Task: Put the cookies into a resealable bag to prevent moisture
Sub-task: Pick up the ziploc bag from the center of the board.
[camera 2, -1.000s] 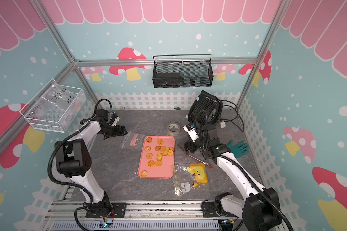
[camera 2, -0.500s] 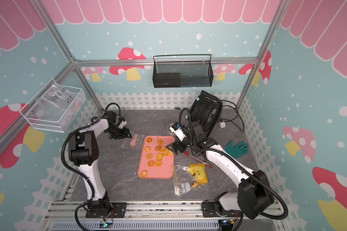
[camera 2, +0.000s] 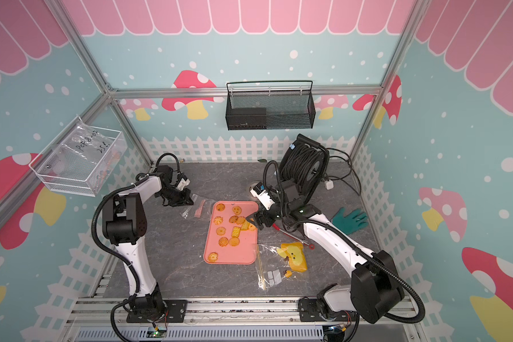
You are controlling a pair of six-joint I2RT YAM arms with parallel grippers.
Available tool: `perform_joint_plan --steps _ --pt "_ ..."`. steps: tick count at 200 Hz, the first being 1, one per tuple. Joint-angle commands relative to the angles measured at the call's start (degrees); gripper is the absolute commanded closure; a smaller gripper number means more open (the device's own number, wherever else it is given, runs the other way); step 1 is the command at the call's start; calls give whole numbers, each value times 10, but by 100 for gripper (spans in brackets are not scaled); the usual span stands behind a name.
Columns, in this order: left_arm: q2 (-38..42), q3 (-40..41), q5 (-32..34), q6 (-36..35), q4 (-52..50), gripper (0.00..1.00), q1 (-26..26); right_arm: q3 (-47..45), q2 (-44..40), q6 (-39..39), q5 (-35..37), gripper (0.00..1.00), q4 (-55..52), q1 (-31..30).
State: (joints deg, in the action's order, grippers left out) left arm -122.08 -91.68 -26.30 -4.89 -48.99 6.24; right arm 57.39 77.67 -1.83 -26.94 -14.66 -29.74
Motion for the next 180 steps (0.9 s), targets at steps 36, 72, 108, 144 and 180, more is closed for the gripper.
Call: perform_joint_plan --steps 36,72,108,144,180 --pt "107 -20 32 63 -79 100 -1 -2 7 -86 -33 11 86 -6" --pt "234 49 58 159 -78 100 -40 -16 42 -242 -92 16 255 -30" --pt "350 137 69 303 -29 100 -89 28 125 -312 -105 19 330 -89" --pt "431 237 67 438 60 100 -131 77 218 -349 -110 23 372 -138" --pt "459 275 48 509 114 100 -161 111 288 -379 -135 28 420 -156"
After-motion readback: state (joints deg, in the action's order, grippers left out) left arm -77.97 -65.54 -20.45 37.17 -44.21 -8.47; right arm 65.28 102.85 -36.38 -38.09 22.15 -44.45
